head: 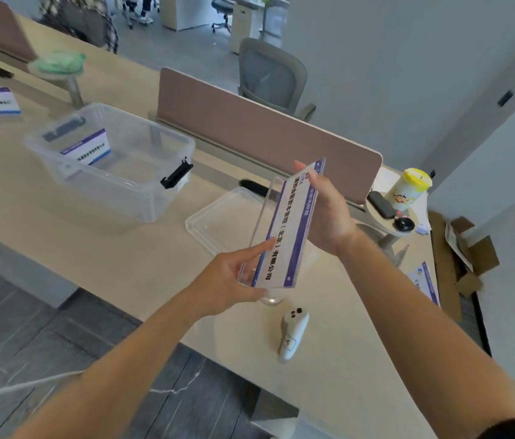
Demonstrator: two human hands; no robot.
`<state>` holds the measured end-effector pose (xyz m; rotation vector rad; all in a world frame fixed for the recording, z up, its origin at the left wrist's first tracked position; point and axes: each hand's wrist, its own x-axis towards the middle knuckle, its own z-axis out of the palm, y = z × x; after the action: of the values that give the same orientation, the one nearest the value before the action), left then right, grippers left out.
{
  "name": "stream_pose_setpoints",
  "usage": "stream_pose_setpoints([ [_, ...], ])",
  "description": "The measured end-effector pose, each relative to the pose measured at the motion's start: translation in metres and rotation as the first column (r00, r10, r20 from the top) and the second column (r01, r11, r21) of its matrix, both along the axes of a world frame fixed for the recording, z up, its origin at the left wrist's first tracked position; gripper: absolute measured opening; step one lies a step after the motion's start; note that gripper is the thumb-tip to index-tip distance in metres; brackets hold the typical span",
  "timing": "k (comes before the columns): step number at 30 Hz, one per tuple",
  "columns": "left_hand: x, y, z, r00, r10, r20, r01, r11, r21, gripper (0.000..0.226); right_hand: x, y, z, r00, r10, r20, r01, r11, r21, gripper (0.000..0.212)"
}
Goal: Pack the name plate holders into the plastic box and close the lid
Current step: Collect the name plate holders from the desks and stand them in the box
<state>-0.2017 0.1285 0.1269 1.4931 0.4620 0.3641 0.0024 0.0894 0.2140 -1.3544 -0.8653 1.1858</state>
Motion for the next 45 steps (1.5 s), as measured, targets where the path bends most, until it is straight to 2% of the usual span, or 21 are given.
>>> stream_pose_setpoints([
  [2, -0.018, 0.011, -0.001, 0.999, 0.04, 0.027, -0.039, 0.999, -0.034, 0.083, -0.021, 0.016, 0.014, 1.0, -0.007, 0.021, 0.007, 0.999, 0.041, 0.089],
  [3, -0.028, 0.018, -0.001, 0.997, 0.059, 0.046, -0.056, 0.997, -0.049, 0.083, -0.03, 0.024, 0.02, 0.999, 0.008, 0.042, -0.01, 0.998, 0.06, 0.091],
  [6, -0.05, 0.035, -0.001, 0.992, 0.097, 0.085, -0.092, 0.994, -0.06, 0.085, -0.049, 0.049, 0.031, 0.994, 0.078, 0.074, -0.082, 0.995, 0.05, 0.078],
  [9, -0.064, 0.053, 0.002, 0.987, 0.135, 0.088, -0.134, 0.991, -0.025, 0.084, -0.063, 0.073, 0.029, 0.989, 0.147, -0.008, -0.146, 0.988, 0.041, 0.072],
  [12, -0.074, 0.074, 0.004, 0.977, 0.195, 0.083, -0.199, 0.979, 0.039, 0.083, -0.075, 0.095, 0.026, 0.976, 0.208, -0.07, -0.204, 0.977, 0.064, 0.086],
  [17, -0.079, 0.122, 0.005, 0.972, 0.23, 0.04, -0.233, 0.96, 0.154, 0.083, -0.07, 0.14, 0.021, 0.956, 0.294, -0.018, -0.292, 0.953, 0.081, 0.094],
  [21, -0.075, 0.177, 0.008, 0.959, 0.279, -0.048, -0.249, 0.911, 0.328, 0.087, -0.058, 0.18, 0.021, 0.931, 0.331, 0.156, -0.333, 0.943, -0.011, 0.092],
  [23, -0.072, 0.206, 0.01, 0.948, 0.303, -0.102, -0.231, 0.869, 0.437, 0.084, -0.056, 0.201, 0.02, 0.929, 0.308, 0.205, -0.311, 0.95, -0.022, 0.088],
  [26, -0.067, 0.245, 0.01, 0.927, 0.326, -0.188, -0.166, 0.801, 0.575, 0.078, -0.054, 0.234, 0.011, 0.958, 0.227, 0.177, -0.231, 0.973, -0.002, 0.085],
  [31, -0.074, 0.305, 0.01, 0.906, 0.314, -0.284, -0.075, 0.78, 0.622, 0.08, -0.055, 0.283, -0.009, 0.993, 0.111, 0.045, -0.111, 0.994, 0.005, 0.075],
  [34, -0.094, 0.349, 0.007, 0.89, 0.361, -0.278, -0.127, 0.782, 0.61, 0.083, -0.057, 0.305, -0.018, 0.997, 0.071, 0.032, -0.071, 0.997, 0.0, 0.072],
  [38, -0.127, 0.417, -0.002, 0.86, 0.421, -0.29, -0.161, 0.761, 0.628, 0.06, -0.066, 0.34, -0.029, 1.0, -0.019, 0.011, 0.019, 0.999, -0.039, 0.073],
  [42, -0.147, 0.487, -0.023, 0.853, 0.485, -0.19, -0.26, 0.712, 0.652, 0.043, -0.1, 0.388, -0.037, 0.993, -0.118, 0.027, 0.12, 0.986, -0.114, 0.075],
  [45, -0.16, 0.542, -0.039, 0.876, 0.456, -0.155, -0.253, 0.708, 0.659, 0.047, -0.131, 0.427, -0.04, 0.975, -0.208, 0.073, 0.217, 0.964, -0.153, 0.076],
])
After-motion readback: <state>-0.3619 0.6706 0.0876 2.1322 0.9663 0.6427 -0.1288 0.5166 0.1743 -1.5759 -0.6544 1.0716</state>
